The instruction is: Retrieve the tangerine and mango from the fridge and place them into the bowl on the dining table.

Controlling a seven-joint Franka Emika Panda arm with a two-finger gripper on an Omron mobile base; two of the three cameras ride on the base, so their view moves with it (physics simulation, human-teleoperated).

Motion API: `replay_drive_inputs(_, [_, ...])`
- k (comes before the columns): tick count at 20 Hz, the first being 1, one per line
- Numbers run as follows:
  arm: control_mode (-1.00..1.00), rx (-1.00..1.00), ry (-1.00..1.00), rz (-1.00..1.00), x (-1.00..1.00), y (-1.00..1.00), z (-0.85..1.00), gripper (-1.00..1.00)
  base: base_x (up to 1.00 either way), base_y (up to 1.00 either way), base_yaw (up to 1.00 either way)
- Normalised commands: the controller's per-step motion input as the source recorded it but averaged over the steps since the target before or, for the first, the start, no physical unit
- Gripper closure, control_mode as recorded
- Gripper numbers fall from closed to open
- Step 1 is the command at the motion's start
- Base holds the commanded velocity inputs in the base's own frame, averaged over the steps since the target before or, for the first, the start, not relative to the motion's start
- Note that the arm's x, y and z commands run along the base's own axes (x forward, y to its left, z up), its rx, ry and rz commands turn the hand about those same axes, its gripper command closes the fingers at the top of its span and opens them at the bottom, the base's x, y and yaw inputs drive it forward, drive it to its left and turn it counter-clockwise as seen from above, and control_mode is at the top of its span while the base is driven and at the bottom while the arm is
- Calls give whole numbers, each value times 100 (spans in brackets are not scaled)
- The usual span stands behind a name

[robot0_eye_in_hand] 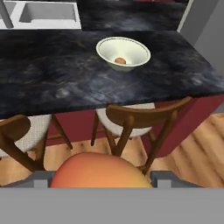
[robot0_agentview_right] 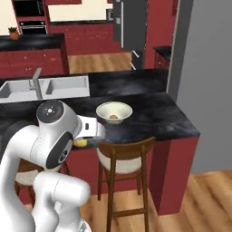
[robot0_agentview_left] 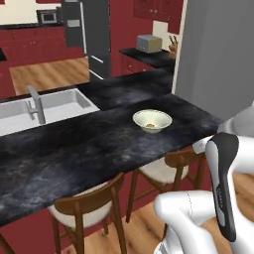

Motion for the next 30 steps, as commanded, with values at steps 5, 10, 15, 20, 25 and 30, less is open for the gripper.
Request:
replay_drive_inputs(5, [100, 0, 0, 0, 0, 0, 0, 100, 78, -67, 39])
replay_drive_inputs(10, [100, 0, 0, 0, 0, 0, 0, 100, 60, -70, 35])
replay_drive_inputs(15, [100, 0, 0, 0, 0, 0, 0, 100, 52, -65, 34])
replay_drive_inputs(20, [100, 0, 0, 0, 0, 0, 0, 100, 49, -51, 35])
replay_drive_inputs(25, [100, 0, 0, 0, 0, 0, 0, 100, 43, -24, 33])
replay_drive_inputs(30, [-100, 0, 0, 3, 8, -2, 0, 100, 23, -7, 19])
